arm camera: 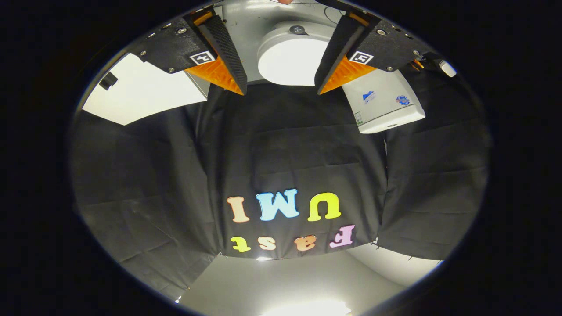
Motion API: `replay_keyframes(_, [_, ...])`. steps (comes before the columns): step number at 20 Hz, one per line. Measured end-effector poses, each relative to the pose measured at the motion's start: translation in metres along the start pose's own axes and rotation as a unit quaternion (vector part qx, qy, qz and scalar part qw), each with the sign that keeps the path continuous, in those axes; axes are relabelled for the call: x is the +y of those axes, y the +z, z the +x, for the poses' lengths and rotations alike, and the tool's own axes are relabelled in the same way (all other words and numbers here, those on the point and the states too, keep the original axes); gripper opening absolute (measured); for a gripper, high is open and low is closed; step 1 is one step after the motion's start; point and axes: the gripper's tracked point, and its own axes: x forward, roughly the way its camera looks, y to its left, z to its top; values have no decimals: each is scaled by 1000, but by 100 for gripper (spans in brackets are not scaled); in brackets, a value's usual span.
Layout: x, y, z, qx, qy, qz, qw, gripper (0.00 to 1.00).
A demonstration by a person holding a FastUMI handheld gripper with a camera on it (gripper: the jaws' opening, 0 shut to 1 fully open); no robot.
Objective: Open the toilet lid.
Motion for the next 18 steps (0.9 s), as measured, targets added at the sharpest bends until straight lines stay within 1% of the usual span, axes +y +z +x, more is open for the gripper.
replay_keyframes(3, [-9, -16, 6, 7, -17, 24, 1000, 95])
replay_keyframes(7, [-8, -36, 14, 11, -14, 80, 997, 96])
replay_keyframes(11, [-10, -56, 20, 19, -10, 117, 993, 96])
replay_keyframes(18, [-3, -102, 29, 44, -6, 218, 975, 96])
